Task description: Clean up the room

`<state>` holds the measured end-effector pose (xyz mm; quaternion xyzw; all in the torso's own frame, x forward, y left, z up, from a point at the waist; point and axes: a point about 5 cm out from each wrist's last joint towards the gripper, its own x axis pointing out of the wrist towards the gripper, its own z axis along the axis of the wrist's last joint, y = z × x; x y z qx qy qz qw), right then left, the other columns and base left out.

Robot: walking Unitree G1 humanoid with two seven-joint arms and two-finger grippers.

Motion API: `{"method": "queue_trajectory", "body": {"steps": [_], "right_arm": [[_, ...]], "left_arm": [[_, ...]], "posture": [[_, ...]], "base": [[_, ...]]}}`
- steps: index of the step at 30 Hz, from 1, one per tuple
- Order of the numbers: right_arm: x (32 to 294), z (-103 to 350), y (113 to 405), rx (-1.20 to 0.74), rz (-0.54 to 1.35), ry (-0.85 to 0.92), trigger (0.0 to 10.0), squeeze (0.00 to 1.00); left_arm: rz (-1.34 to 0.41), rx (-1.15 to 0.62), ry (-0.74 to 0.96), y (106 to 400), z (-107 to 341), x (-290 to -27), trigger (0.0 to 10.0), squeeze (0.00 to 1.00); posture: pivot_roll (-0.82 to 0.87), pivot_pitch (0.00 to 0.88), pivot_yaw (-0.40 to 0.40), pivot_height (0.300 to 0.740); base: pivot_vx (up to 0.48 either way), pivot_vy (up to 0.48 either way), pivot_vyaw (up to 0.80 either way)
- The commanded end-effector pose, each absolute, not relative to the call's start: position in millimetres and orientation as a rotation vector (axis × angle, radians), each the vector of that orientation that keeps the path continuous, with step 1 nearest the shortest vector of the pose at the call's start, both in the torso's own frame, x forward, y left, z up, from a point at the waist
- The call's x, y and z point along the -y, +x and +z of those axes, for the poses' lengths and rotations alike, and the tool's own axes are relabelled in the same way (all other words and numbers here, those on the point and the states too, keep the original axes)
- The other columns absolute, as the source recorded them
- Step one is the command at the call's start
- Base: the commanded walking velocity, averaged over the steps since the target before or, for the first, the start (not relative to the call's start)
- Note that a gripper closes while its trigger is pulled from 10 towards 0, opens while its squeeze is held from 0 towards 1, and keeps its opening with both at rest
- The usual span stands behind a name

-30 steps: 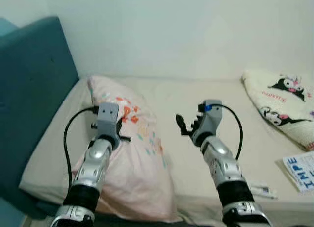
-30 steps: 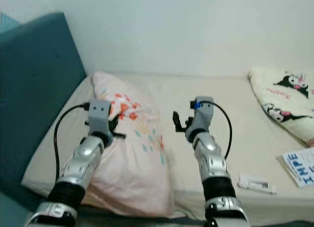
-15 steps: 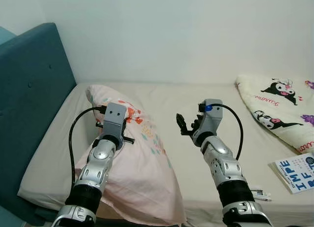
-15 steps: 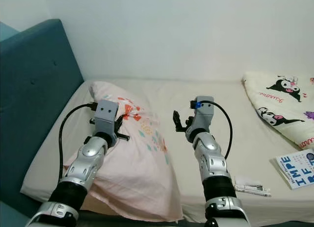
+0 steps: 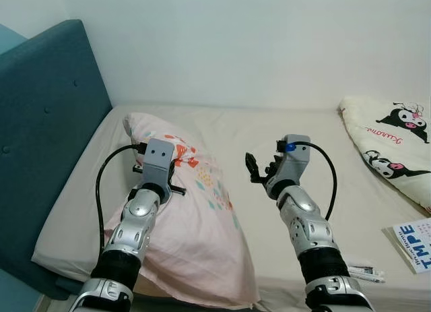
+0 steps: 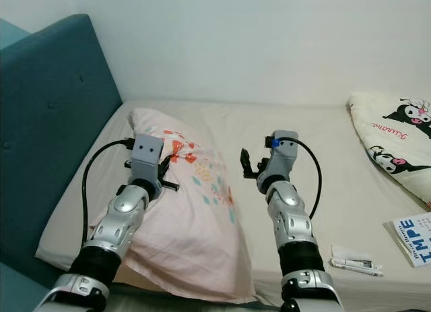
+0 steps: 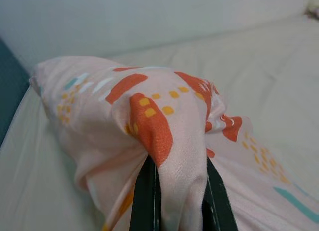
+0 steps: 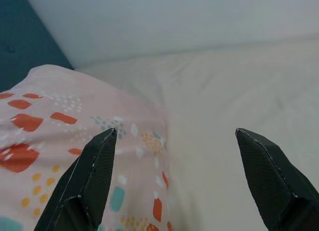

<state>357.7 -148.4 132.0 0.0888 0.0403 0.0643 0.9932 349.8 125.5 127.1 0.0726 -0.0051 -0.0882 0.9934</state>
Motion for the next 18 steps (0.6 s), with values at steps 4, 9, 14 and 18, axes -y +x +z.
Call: {"method": "queue_trajectory", "body": {"steps": [4, 9, 14, 18], "right_arm": [[153, 132, 357, -0.059, 0.100, 0.204, 10.0, 0.00], [153, 134, 357, -0.039, 0.092, 0.209, 10.0, 0.00], [154, 134, 357, -0.035, 0.088, 0.207, 10.0, 0.00], [154, 135, 357, -0.030, 0.090, 0.205, 10.0, 0.00]], "left_arm": [[-0.199, 0.121, 0.164, 356, 149, -117, 10.0, 0.00], [-0.206, 0.143, 0.165, 357, 154, -112, 10.0, 0.00], [-0.196, 0.156, 0.162, 359, 158, -113, 10.0, 0.00], [-0.185, 0.171, 0.161, 361, 164, -114, 10.0, 0.00]], "posture": [[-0.12, 0.000, 0.016, 0.740], [-0.12, 0.000, 0.017, 0.740], [-0.12, 0.000, 0.017, 0.740], [-0.12, 0.000, 0.017, 0.740]], "base": [[0.000, 0.308, -0.35], [0.000, 0.307, 0.00], [0.000, 0.310, 0.00], [0.000, 0.315, 0.00]]}}
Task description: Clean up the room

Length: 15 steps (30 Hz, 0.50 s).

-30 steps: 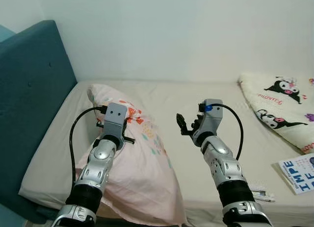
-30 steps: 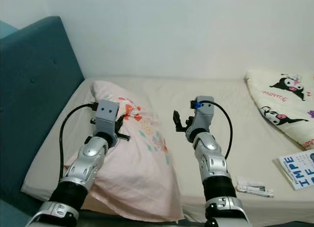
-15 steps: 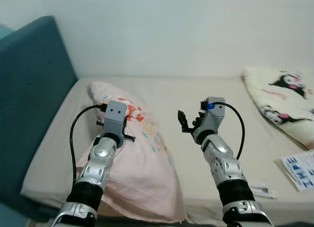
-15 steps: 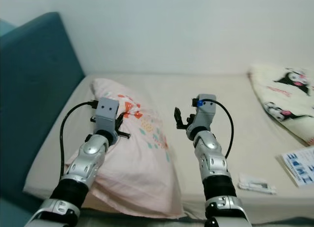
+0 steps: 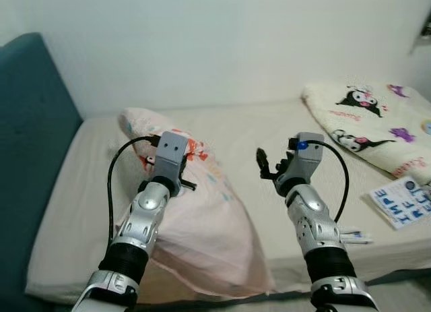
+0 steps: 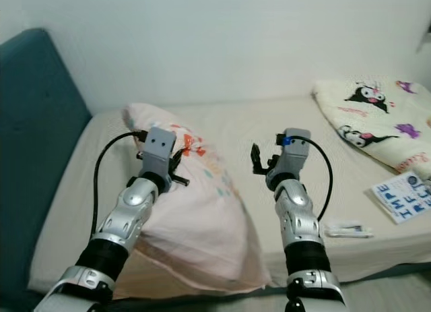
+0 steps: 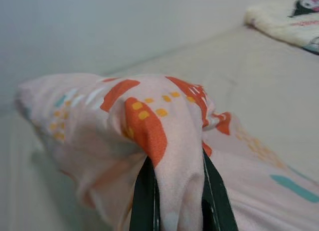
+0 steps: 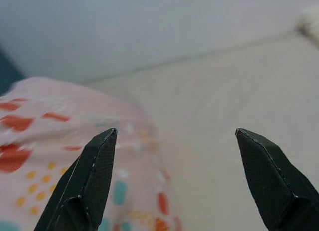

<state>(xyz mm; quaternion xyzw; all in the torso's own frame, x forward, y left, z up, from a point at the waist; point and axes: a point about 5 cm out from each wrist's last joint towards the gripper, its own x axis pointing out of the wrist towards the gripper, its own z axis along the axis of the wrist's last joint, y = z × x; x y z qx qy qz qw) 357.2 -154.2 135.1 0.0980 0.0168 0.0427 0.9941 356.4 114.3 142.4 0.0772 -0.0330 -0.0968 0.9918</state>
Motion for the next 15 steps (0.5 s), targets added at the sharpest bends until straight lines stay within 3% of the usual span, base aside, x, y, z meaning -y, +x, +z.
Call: {"method": "queue_trajectory", "body": {"steps": [1, 15], "right_arm": [[153.7, 135.2, 357.1, -0.030, 0.090, 0.205, 10.0, 0.00], [152.4, 135.5, 356.9, -0.023, 0.096, 0.211, 10.0, 0.00]], "left_arm": [[-0.185, 0.171, 0.161, 361.0, 163.6, -114.4, 10.0, 0.00], [-0.190, 0.179, 0.163, 361.6, 164.9, -109.3, 10.0, 0.00]], "posture": [[-0.12, 0.000, 0.017, 0.740], [-0.12, 0.000, 0.018, 0.740]], "base": [[0.000, 0.315, 0.00], [0.000, 0.314, 0.00]]}}
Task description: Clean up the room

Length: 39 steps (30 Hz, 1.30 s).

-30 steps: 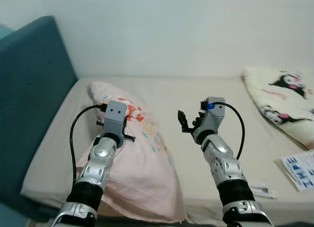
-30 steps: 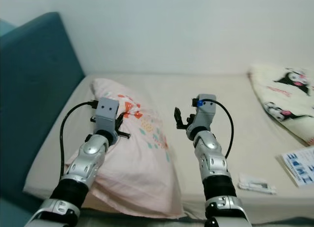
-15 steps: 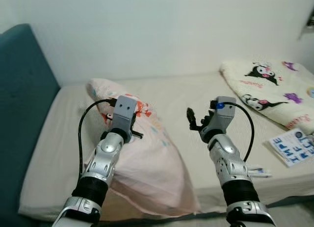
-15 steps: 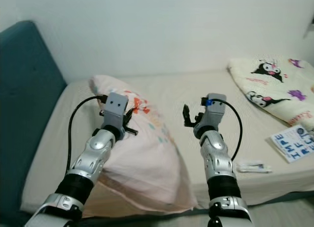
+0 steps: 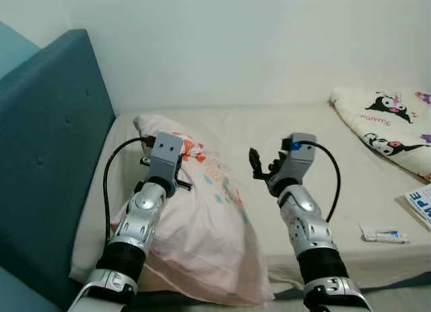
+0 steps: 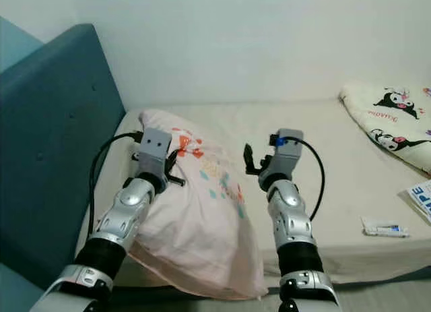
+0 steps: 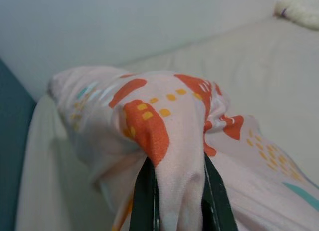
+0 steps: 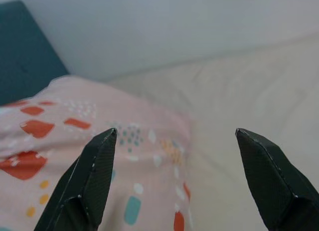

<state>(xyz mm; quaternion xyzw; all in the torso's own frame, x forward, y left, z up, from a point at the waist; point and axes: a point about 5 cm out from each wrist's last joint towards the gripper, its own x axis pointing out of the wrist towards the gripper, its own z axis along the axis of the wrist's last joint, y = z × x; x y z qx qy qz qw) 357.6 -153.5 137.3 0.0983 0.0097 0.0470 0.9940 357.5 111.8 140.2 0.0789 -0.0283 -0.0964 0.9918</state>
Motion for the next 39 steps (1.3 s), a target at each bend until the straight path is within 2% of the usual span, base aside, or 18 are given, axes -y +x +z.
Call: {"method": "queue_trajectory", "body": {"steps": [1, 16, 22, 39], "right_arm": [[152.3, 135.7, 356.9, -0.021, 0.096, 0.212, 10.0, 0.00], [151.8, 136.4, 356.8, -0.014, 0.096, 0.215, 10.0, 0.00], [151.8, 137.6, 357.5, -0.010, 0.104, 0.208, 10.0, 0.00], [151.4, 140.6, 358.9, -0.002, 0.112, 0.197, 10.0, 0.00]], "left_arm": [[-0.191, 0.179, 0.162, 361.6, 164.8, -109.3, 10.0, 0.00], [-0.189, 0.181, 0.145, 362.7, 165.3, -107.7, 10.0, 0.00], [-0.223, 0.198, 0.145, 360.8, 165.3, -104.1, 10.0, 0.00], [-0.248, 0.222, 0.134, 358.3, 168.3, -99.4, 10.0, 0.00]], "posture": [[-0.12, 0.000, 0.019, 0.740], [-0.13, 0.000, 0.021, 0.740], [-0.13, 0.000, 0.017, 0.740], [-0.13, 0.000, 0.016, 0.740]], "base": [[0.000, 0.315, 0.00], [0.000, 0.317, 0.00], [0.000, 0.000, 0.00], [0.436, 0.000, 0.00]]}}
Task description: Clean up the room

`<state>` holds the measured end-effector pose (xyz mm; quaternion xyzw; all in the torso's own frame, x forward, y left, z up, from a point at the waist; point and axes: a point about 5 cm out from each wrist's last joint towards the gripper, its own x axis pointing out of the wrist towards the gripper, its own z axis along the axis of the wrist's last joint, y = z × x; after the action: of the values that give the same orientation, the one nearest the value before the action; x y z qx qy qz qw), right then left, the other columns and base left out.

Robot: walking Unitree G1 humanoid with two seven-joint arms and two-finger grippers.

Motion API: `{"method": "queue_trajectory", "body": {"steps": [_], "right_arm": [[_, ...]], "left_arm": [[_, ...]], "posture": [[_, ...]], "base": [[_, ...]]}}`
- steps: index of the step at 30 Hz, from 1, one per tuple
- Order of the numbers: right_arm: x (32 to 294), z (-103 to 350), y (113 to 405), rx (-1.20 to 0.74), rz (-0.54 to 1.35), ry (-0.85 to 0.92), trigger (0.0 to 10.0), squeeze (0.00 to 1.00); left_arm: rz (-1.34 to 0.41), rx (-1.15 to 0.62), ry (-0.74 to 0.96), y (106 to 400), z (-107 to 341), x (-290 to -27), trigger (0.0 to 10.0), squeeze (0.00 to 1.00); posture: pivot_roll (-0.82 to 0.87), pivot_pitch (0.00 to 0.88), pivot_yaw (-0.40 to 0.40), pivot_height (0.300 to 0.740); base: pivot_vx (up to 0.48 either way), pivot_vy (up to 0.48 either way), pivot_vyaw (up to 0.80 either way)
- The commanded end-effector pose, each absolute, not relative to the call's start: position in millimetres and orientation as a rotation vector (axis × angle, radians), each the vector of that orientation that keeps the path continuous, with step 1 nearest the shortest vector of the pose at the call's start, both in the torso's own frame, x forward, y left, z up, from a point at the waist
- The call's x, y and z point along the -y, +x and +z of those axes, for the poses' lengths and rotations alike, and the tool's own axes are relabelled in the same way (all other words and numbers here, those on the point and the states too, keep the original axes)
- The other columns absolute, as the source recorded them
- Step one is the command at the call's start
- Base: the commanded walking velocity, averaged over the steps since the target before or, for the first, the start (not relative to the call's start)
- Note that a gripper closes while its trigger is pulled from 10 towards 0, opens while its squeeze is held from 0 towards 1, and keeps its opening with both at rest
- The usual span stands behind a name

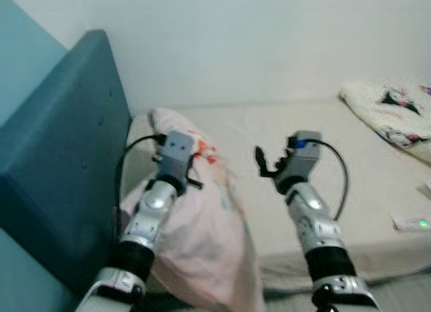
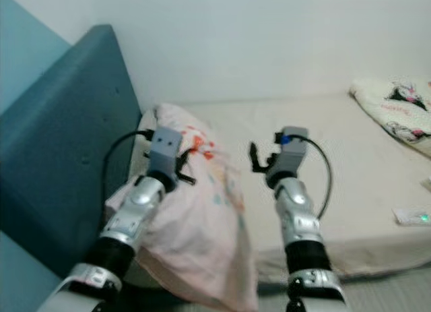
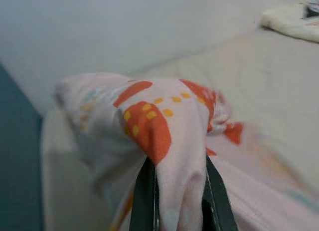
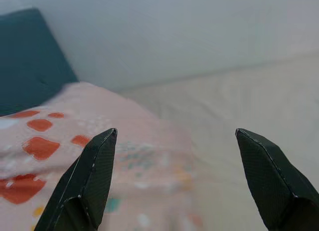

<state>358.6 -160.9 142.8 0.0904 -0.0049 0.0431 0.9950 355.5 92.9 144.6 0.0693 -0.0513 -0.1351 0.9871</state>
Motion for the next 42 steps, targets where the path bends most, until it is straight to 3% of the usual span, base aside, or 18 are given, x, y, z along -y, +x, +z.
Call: {"method": "queue_trajectory", "body": {"steps": [1, 20, 34, 42], "right_arm": [[152, 141, 359, -0.002, 0.111, 0.198, 10.0, 0.00], [152, 139, 357, -0.002, 0.102, 0.200, 10.0, 0.00], [150, 138, 358, -0.009, 0.111, 0.197, 10.0, 0.00], [149, 137, 358, -0.012, 0.119, 0.193, 10.0, 0.00]], "left_arm": [[-0.248, 0.224, 0.132, 358, 169, -99, 10.0, 0.00], [-0.234, 0.240, 0.045, 358, 176, -93, 10.0, 0.00], [-0.159, 0.048, -0.087, 348, 141, -85, 10.0, 0.00], [-0.192, -0.066, -0.145, 341, 125, -75, 10.0, 0.00]], "posture": [[-0.13, 0.000, 0.016, 0.740], [-0.13, 0.000, 0.024, 0.740], [-0.12, 0.000, 0.019, 0.740], [-0.12, 0.000, 0.016, 0.740]], "base": [[0.428, 0.000, 0.00], [0.384, 0.000, 0.00], [0.000, 0.000, 0.00], [0.000, -0.480, 0.00]]}}
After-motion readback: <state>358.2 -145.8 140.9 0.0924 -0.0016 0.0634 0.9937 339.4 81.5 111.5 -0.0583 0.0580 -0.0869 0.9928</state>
